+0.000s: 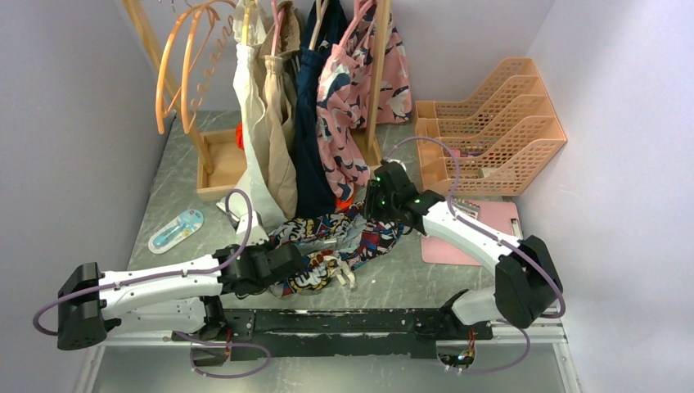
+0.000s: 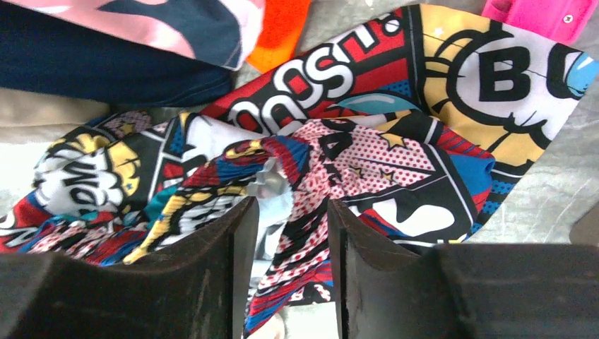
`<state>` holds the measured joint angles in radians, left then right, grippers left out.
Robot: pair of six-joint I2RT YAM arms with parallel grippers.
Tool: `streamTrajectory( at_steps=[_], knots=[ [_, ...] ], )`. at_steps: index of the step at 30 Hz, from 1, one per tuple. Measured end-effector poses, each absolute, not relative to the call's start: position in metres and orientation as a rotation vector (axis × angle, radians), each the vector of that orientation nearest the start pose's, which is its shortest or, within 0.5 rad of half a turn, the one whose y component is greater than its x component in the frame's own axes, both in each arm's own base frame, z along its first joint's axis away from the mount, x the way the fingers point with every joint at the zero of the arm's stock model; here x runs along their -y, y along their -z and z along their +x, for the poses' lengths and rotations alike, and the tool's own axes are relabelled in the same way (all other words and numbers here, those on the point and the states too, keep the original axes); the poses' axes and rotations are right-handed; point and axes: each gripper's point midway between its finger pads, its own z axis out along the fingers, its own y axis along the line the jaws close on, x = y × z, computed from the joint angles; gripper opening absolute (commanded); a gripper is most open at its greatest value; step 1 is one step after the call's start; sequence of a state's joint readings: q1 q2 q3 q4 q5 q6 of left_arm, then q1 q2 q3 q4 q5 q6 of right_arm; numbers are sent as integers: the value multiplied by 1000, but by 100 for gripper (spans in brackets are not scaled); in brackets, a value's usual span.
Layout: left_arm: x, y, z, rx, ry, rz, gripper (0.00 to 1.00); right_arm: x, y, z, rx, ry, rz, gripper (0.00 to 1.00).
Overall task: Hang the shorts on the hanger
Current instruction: Adjust the shorts at the center of the board.
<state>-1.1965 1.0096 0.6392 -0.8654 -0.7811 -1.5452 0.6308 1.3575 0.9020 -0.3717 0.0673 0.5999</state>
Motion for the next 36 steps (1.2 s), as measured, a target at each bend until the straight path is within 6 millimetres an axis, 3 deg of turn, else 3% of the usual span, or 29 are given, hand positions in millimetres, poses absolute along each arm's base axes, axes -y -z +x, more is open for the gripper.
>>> streamTrajectory(
  at_steps=[4, 6, 8, 12, 14, 21, 24, 36],
  knots=[
    [156, -89, 162, -2250, 185, -537, 8, -212, -97, 282, -2486, -415, 2, 27],
    [156, -91, 163, -2251, 183, -524, 15, -209, -94, 281, -2492, -392, 0, 19],
    [157, -93, 163, -2253, 182, -503, 28, -207, -94, 281, -2492, -373, -6, 10],
    [160, -100, 164, -2262, 181, -443, 68, -200, -92, 280, -2495, -329, -22, 2],
    [163, -106, 164, -2266, 190, -396, 77, -197, -95, 279, -2493, -319, -37, 0],
    [174, -136, 162, -2274, 262, -231, 78, -192, -101, 275, -2480, -302, -95, 0],
    [176, -141, 160, -2290, 259, -148, 76, -191, -101, 274, -2485, -295, -118, 0],
    [176, -113, 163, -2417, 99, 136, 76, -187, -118, 268, -2439, -301, -190, 0]
  ],
)
